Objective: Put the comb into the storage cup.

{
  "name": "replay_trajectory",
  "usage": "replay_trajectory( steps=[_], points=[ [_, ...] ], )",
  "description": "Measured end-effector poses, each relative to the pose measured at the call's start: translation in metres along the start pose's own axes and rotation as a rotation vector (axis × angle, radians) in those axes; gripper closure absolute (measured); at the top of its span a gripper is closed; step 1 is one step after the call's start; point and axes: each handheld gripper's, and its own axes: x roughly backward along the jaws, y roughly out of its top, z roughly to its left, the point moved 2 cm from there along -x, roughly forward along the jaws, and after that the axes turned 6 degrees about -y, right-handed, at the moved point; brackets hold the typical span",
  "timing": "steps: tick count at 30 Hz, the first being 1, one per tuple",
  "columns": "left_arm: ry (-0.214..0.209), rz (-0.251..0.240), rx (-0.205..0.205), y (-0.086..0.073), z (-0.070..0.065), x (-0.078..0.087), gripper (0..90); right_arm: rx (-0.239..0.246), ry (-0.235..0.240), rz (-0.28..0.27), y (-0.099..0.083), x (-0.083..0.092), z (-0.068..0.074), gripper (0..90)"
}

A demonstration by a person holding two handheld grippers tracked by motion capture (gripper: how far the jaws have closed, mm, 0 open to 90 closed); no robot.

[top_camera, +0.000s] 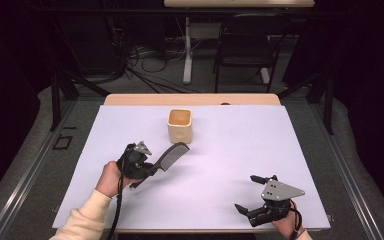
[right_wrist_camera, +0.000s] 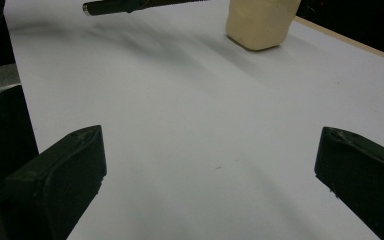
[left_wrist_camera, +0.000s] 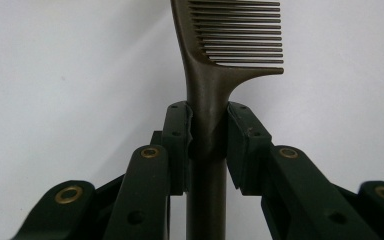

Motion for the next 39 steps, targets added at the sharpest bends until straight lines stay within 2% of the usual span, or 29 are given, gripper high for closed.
replay_trajectory(
  steps=[10,14,22,30,35,39],
  points=[
    [0.009,-0.046,0.009,-0.001,0.001,0.004,72.4,0.000,-0.005,0.000,0.000,0.000,0.000,0.0],
    [0.025,-0.061,0.008,-0.003,0.001,0.007,72.4,-0.001,-0.006,-0.001,0.000,0.000,0.000,0.0],
    [0.031,-0.118,0.026,-0.004,0.006,0.012,72.4,-0.005,-0.007,0.008,0.000,-0.001,-0.001,0.0],
    [0.046,-0.148,0.021,-0.005,0.008,0.016,72.4,-0.002,-0.014,0.005,0.000,-0.001,-0.001,0.0],
    [0.055,-0.182,0.044,-0.007,0.011,0.018,72.4,-0.002,-0.014,0.003,0.000,0.000,-0.001,0.0],
    [0.066,-0.199,0.046,-0.009,0.014,0.021,72.4,-0.002,-0.015,0.005,0.000,0.000,-0.001,0.0]
  ],
)
